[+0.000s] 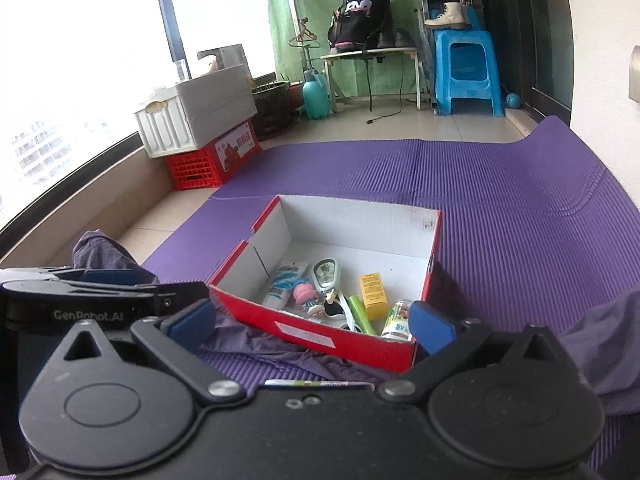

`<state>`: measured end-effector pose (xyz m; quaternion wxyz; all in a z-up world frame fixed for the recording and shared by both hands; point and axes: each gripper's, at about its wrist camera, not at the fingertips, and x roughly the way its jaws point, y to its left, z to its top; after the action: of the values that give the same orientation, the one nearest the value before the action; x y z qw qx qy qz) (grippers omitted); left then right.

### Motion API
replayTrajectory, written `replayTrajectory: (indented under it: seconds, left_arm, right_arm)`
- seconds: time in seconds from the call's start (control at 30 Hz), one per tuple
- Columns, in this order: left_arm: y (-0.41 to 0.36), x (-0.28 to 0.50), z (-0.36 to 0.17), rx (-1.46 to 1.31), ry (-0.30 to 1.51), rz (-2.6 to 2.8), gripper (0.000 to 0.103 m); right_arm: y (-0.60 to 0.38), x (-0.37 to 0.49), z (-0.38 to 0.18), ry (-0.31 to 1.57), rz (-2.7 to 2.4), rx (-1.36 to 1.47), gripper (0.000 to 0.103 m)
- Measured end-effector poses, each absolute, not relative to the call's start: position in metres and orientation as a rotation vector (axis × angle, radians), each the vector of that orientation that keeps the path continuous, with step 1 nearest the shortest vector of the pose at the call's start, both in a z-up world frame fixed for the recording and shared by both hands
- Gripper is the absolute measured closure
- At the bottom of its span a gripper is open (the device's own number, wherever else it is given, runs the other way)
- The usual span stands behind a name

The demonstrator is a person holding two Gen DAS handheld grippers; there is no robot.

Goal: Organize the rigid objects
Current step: 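Withdraw both tools from the shoebox back over the marker and clip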

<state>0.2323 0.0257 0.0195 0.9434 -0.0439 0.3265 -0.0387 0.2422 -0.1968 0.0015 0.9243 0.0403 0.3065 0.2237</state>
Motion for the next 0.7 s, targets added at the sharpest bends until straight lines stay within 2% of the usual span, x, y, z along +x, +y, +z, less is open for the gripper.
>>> replayTrajectory:
  seconds: [0.4,0.7]
  left_arm:
    - [0.029,0.189,0.019,-0.079,0.622,-0.040,0.002]
    - [0.028,0.184,-0.026,-0.075,0.690,-0.055,0.002]
  right_arm:
    - [-0.210,0.205,-0.001,0.616,0.481,0.105,0.000]
    - [-0.211,0.201,-0.023,0.654,0.466,0.086,0.000]
